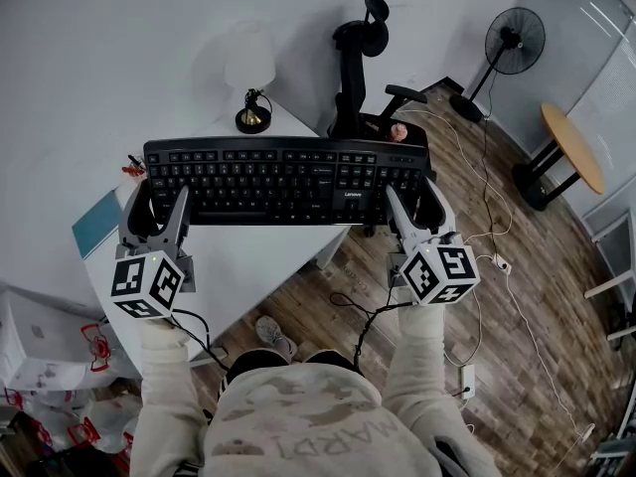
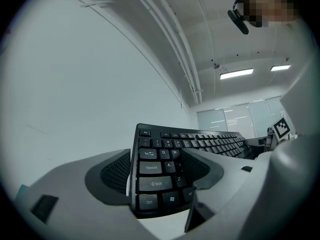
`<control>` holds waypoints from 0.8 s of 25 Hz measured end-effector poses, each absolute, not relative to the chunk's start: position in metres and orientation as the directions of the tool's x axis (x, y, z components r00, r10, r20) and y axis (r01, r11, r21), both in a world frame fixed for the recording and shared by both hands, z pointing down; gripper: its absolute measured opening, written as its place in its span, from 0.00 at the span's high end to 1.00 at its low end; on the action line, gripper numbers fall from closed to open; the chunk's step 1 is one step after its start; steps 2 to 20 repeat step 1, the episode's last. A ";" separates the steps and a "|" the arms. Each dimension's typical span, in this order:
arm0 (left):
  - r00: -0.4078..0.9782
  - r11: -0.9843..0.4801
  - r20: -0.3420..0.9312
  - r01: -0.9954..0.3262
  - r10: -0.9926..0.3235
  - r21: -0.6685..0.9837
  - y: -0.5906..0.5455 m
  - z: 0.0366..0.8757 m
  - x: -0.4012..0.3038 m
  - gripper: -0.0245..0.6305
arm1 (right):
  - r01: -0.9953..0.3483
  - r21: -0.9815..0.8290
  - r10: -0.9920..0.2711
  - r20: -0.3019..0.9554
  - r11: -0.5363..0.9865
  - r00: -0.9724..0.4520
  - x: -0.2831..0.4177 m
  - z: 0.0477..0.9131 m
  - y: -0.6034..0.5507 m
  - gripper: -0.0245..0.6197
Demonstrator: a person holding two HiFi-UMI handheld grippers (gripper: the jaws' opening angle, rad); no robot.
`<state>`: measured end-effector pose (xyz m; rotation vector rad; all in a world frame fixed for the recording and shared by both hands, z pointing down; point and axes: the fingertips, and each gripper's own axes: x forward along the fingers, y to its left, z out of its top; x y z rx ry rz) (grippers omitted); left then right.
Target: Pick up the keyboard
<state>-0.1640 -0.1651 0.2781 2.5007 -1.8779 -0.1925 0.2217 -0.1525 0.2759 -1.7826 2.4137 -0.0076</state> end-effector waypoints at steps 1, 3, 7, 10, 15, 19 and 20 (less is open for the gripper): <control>0.274 -0.281 -0.092 -0.956 -0.957 0.081 -0.167 0.279 -0.165 0.48 | -0.951 -0.087 -0.951 -0.109 0.298 -0.288 0.220 0.277 -0.154 0.52; 0.274 -0.281 -0.092 -0.956 -0.957 0.081 -0.167 0.279 -0.165 0.48 | -0.951 -0.087 -0.951 -0.109 0.298 -0.288 0.220 0.277 -0.154 0.52; 0.274 -0.281 -0.092 -0.956 -0.957 0.081 -0.167 0.279 -0.165 0.48 | -0.951 -0.087 -0.951 -0.109 0.298 -0.288 0.220 0.277 -0.154 0.52; 0.274 -0.281 -0.092 -0.956 -0.957 0.081 -0.167 0.279 -0.165 0.48 | -0.951 -0.087 -0.951 -0.109 0.298 -0.288 0.220 0.277 -0.154 0.52; 0.274 -0.281 -0.092 -0.956 -0.957 0.081 -0.167 0.279 -0.165 0.48 | -0.951 -0.087 -0.951 -0.109 0.298 -0.288 0.220 0.277 -0.154 0.52; 0.274 -0.281 -0.092 -0.956 -0.957 0.081 -0.167 0.279 -0.165 0.48 | -0.951 -0.087 -0.951 -0.109 0.298 -0.288 0.220 0.277 -0.154 0.52; 0.274 -0.281 -0.092 -0.956 -0.957 0.081 -0.167 0.279 -0.165 0.48 | -0.951 -0.087 -0.951 -0.109 0.298 -0.288 0.220 0.277 -0.154 0.52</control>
